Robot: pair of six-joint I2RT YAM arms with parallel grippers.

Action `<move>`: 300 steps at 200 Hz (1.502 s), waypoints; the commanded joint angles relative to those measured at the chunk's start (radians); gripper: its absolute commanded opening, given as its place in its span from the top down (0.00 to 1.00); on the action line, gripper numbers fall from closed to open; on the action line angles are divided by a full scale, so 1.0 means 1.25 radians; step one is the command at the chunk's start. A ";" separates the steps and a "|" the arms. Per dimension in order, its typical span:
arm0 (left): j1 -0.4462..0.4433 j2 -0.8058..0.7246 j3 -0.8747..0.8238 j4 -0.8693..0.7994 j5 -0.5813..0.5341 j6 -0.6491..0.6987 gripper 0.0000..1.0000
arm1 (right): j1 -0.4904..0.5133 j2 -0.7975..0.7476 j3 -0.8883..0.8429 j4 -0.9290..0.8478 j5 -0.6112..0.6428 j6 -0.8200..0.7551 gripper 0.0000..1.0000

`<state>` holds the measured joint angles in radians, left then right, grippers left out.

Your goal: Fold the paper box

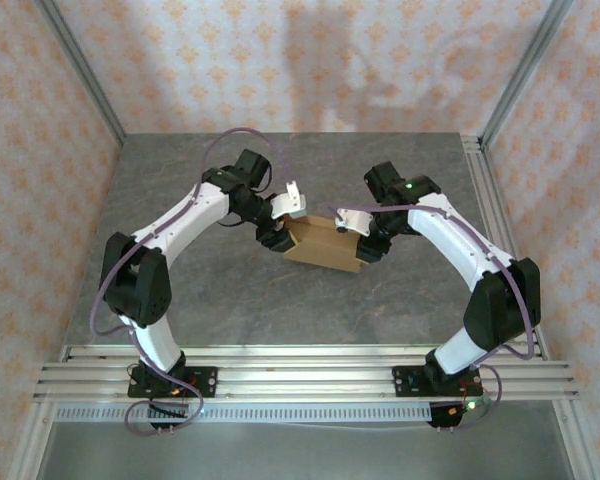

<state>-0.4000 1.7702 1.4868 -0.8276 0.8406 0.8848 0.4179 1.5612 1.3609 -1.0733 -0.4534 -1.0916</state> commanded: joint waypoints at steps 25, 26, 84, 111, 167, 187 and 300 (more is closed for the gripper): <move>-0.007 0.011 0.010 -0.030 -0.016 0.003 0.54 | -0.003 -0.013 0.029 -0.003 -0.012 -0.007 0.58; -0.007 0.010 0.010 -0.029 -0.016 0.003 0.54 | -0.002 -0.013 0.029 -0.002 -0.012 -0.008 0.58; -0.008 0.014 0.010 -0.032 -0.035 -0.001 0.59 | -0.005 -0.001 0.015 0.026 -0.004 -0.004 0.39; -0.012 0.005 -0.006 -0.010 -0.048 -0.016 0.59 | -0.014 -0.022 0.001 0.051 -0.013 0.006 0.24; -0.024 -0.001 -0.051 0.024 -0.055 -0.047 0.58 | -0.063 -0.139 -0.096 0.175 -0.129 0.084 0.14; -0.023 -0.003 -0.070 0.052 -0.054 -0.071 0.58 | -0.075 -0.184 -0.140 0.305 -0.121 0.233 0.14; -0.024 0.004 -0.087 0.074 -0.054 -0.084 0.58 | -0.074 -0.262 -0.160 0.284 0.050 0.606 0.67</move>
<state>-0.4259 1.7737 1.3918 -0.7349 0.8001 0.7849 0.3260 1.2606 1.1584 -0.6655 -0.4282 -0.3668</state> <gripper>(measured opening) 0.418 0.374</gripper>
